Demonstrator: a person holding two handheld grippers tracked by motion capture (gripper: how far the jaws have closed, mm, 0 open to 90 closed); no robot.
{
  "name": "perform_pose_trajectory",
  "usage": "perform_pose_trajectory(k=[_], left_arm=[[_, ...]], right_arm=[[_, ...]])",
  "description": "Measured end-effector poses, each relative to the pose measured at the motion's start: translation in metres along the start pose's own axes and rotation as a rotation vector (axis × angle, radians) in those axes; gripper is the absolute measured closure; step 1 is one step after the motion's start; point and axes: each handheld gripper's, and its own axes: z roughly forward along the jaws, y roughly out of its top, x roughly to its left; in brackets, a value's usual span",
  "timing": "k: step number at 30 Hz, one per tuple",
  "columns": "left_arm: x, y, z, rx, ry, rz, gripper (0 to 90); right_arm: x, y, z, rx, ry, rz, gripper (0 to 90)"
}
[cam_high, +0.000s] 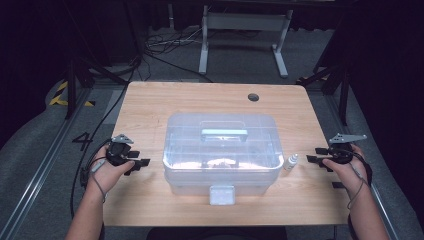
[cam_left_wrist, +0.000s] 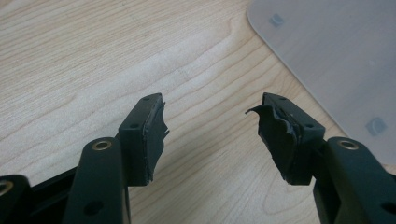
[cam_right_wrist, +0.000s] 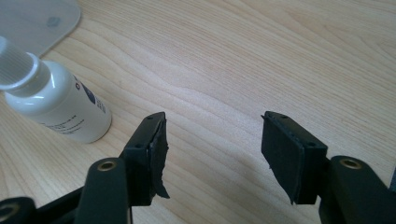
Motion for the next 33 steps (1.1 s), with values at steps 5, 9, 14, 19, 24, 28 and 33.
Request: perform_pose_trajectory(k=[5,9,14,19,24,28,33], left_arm=[[0.0,0.001,-0.003,0.021,-0.012,-0.013,41.1],[0.001,0.002,-0.006,0.008,-0.019,-0.026,36.5],[-0.003,0.008,-0.015,-0.039,-0.035,-0.017,37.3],[-0.013,0.014,-0.025,-0.053,-0.053,0.027,47.9],[-0.016,0.015,-0.027,-0.032,-0.06,0.032,50.9],[-0.019,0.018,-0.033,-0.047,-0.091,0.042,56.3],[-0.024,0.022,-0.039,-0.093,-0.119,0.049,57.0]], right_arm=[[-0.001,0.001,-0.003,-0.014,-0.002,-0.001,40.7],[-0.001,0.002,-0.005,-0.024,0.002,-0.004,37.7],[-0.001,0.003,-0.008,-0.052,0.012,0.004,35.1],[-0.001,0.003,-0.007,-0.078,-0.017,0.024,26.0],[0.001,0.005,-0.01,-0.11,-0.018,0.066,26.9],[0.003,0.007,-0.014,-0.077,-0.007,0.028,37.1],[0.004,0.007,-0.014,-0.062,0.034,0.055,43.2]])
